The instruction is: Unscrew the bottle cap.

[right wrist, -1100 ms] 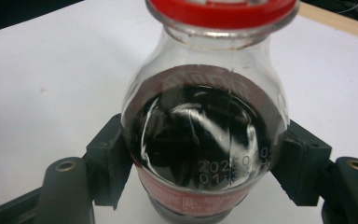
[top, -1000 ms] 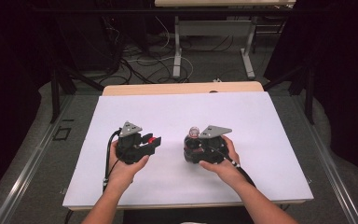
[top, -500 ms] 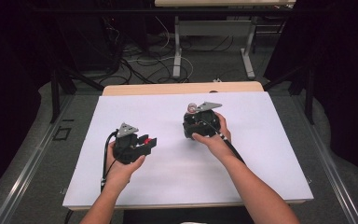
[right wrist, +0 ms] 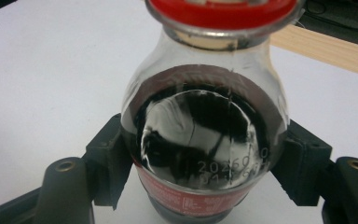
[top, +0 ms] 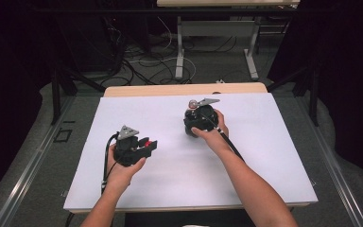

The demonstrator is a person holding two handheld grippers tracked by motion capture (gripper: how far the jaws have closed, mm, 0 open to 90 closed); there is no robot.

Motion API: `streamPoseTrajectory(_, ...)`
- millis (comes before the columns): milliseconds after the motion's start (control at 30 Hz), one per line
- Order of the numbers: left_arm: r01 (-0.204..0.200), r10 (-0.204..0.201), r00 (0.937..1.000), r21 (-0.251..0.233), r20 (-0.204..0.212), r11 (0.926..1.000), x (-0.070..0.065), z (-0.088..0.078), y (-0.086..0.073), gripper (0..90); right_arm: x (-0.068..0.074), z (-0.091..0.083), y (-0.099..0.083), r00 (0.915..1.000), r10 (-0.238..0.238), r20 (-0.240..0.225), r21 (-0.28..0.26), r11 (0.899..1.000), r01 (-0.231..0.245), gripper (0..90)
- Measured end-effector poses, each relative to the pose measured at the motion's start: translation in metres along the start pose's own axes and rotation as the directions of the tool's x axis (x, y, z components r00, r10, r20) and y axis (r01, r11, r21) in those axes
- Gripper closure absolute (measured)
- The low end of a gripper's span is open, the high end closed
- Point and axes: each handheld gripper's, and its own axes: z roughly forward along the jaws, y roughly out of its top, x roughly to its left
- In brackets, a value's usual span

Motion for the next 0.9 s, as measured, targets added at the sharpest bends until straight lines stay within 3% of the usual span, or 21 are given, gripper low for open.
streamPoseTrajectory(333, 0.013, -0.013, 0.9999, 0.003, -0.003, 0.9999, 0.002, 0.001, -0.001, 61.5, 0.019, 0.006, -0.007, 0.9990, -0.018, -0.040, 0.017, 1.000, 0.019, 29.2)
streamPoseTrajectory(567, 0.008, -0.008, 0.9999, -0.008, -0.013, 0.9999, 0.001, 0.004, -0.002, 61.5, 0.018, 0.006, -0.013, 0.9989, -0.014, -0.045, -0.012, 1.000, 0.014, 28.2)
streamPoseTrajectory(600, 0.006, -0.006, 1.0000, 0.018, 0.003, 0.9998, 0.001, 0.003, -0.002, 61.5, 0.018, 0.006, -0.014, 0.9987, -0.015, -0.049, -0.020, 1.000, 0.014, 28.0)
streamPoseTrajectory(667, 0.018, -0.018, 0.9998, 0.000, 0.000, 0.9998, -0.001, 0.006, -0.002, 61.5, 0.018, 0.006, -0.014, 0.9987, -0.024, -0.045, -0.014, 1.000, 0.023, 27.3)
streamPoseTrajectory(767, -0.014, 0.014, 0.9998, 0.026, 0.016, 0.9996, -0.004, 0.011, -0.003, 61.5, 0.018, 0.008, -0.014, 0.9985, -0.016, -0.052, -0.007, 1.000, 0.016, 23.6)
streamPoseTrajectory(800, -0.006, 0.005, 0.9998, 0.025, 0.021, 0.9997, -0.006, 0.015, -0.004, 61.5, 0.018, 0.008, -0.015, 0.9986, -0.011, -0.052, 0.000, 1.000, 0.011, 21.9)
streamPoseTrajectory(833, -0.028, 0.028, 0.9994, 0.033, 0.020, 0.9990, -0.006, 0.018, -0.004, 61.5, 0.017, 0.007, -0.015, 0.9984, -0.013, -0.055, 0.000, 1.000, 0.013, 20.5)
streamPoseTrajectory(900, -0.032, 0.030, 0.9984, 0.050, 0.047, 0.9982, -0.010, 0.024, -0.004, 61.5, 0.016, 0.005, -0.016, 0.9981, -0.032, -0.052, -0.017, 0.999, 0.032, 18.3)
